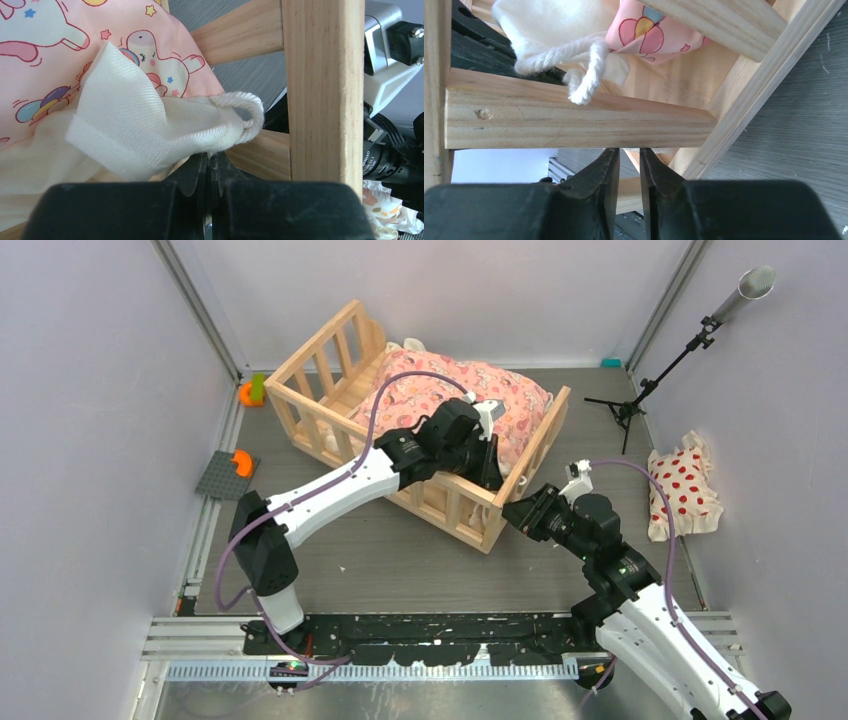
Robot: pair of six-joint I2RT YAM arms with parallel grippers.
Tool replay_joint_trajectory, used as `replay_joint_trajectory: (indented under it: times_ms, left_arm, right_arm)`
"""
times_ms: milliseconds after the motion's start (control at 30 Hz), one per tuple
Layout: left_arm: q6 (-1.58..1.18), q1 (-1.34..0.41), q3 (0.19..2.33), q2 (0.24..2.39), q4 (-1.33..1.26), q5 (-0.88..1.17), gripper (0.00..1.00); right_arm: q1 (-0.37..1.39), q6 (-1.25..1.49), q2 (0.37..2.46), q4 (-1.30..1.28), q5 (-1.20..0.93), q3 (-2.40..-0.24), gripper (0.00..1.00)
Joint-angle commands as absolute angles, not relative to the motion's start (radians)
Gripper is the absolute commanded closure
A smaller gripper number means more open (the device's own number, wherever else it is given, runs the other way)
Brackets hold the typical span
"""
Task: Set up the pet bed
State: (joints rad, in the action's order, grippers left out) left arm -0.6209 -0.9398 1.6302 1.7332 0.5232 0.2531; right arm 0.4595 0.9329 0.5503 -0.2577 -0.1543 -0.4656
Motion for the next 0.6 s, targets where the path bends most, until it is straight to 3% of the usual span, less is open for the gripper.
replay_joint_trajectory:
  times_ms: [0,133,567]
  left_arm:
    - [-0.600,-0.951,1.699,1.699,0.637,0.334,1.00]
    - [-0.598,-0.951,1.692,1.698,0.639,0.327,1.00]
    - [-0.614,-0.951,1.682,1.705,0.616,0.337,1.00]
  right_arm:
    - [0.430,0.821,0.562,-0.085,0.027,-0.492,0.66]
    - [0.429,0.800,0.533,0.008,-0.094,-0.456,0.53]
    - [0.429,0.878,0.647,0.271,-0.245,-0.388,0.48]
